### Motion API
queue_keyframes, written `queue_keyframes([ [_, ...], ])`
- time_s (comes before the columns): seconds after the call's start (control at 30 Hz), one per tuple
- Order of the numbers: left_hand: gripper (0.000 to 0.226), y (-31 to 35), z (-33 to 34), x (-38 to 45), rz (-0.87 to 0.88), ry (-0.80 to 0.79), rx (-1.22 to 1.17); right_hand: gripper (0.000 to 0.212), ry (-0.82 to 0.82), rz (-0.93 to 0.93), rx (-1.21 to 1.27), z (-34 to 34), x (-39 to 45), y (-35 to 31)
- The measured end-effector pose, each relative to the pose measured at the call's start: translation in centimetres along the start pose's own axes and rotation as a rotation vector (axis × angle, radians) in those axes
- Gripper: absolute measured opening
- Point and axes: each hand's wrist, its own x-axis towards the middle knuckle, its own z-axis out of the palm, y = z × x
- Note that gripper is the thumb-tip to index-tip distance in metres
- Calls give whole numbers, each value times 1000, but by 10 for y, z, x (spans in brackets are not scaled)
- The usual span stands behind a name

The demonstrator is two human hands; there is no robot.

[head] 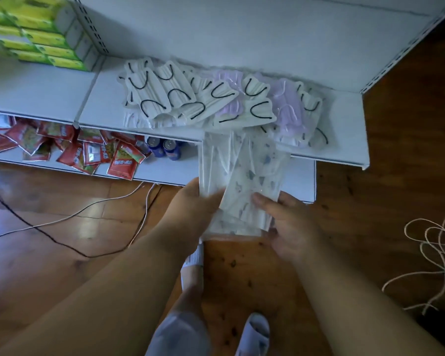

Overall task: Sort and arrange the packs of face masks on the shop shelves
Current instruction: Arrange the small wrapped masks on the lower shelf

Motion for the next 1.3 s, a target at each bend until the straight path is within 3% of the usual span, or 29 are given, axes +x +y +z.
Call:
queue_keyframes([
  [0.17, 17, 20, 46, -103, -6, -49, -127, 17, 52, -153, -26, -59, -95, -28],
  [0.37, 11, 59, 94, -196, 239, -2, 68, 25, -36, -346, 10, -93, -202, -73],
  [0.43, 8, 80, 107, -218, 306, 2, 101, 22, 5, -414, 30, -97, -224, -89],
  [0.5, 19, 100, 116, -233, 339, -31, 59, 21, 55, -460, 59, -102, -239, -108],
  [0.6, 17, 132, 124, -250, 386, -66, -19, 17, 96, -494, 60, -104, -258, -137],
  [0.93, 10, 242, 103, -274, 632, -66, 24, 17, 74, -653, 94, -43, -299, -225],
  [1.13, 14, 342, 84, -290, 823, -92, 6, 15, 126, -893, 94, 7, -317, -298],
  [1.3, 13, 402, 88, -297, 830, -150, -85, 33, 130, -1119, 113, 31, -327, -350],
])
